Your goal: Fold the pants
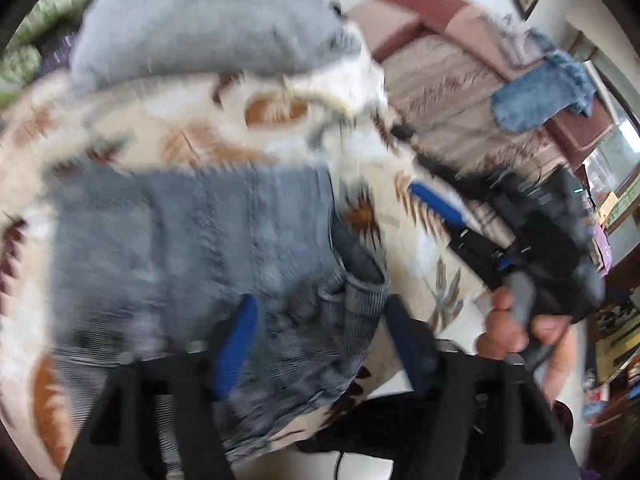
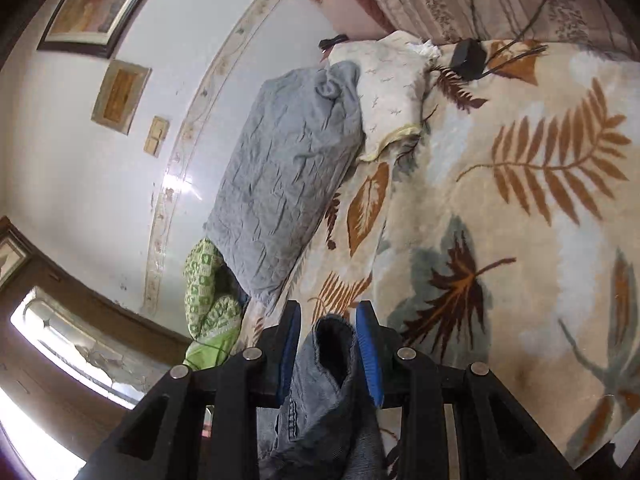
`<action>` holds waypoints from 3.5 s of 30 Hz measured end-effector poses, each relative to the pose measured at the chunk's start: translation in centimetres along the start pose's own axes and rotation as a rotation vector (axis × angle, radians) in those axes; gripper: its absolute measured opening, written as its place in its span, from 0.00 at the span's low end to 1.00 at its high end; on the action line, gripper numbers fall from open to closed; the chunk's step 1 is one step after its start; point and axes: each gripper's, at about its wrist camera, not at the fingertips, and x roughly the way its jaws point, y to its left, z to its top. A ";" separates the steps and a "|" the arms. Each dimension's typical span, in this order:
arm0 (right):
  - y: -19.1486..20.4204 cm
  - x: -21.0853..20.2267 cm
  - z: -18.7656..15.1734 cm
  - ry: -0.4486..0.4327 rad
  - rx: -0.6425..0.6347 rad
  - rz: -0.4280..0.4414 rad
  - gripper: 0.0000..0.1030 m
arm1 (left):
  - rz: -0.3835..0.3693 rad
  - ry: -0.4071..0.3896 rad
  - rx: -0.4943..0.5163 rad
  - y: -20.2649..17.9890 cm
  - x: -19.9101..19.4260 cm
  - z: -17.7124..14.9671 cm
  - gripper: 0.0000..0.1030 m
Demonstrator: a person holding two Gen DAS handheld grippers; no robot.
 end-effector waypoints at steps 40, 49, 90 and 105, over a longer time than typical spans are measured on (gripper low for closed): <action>5.6 14.1 -6.4 0.343 -0.427 -0.358 0.65 | 0.426 0.146 -0.224 15.9 3.8 4.3 0.97; 6.8 8.3 -11.4 0.400 -0.571 -0.361 0.53 | 0.482 0.063 -0.032 10.5 -0.2 -2.5 0.98; 12.5 -1.4 -13.6 0.029 -0.757 -0.178 0.59 | 0.651 -0.352 -0.033 5.5 -12.7 -2.5 0.98; 8.6 1.9 -13.0 0.209 -0.673 -0.310 0.60 | 0.634 -0.057 -0.106 11.6 -5.1 -4.6 0.98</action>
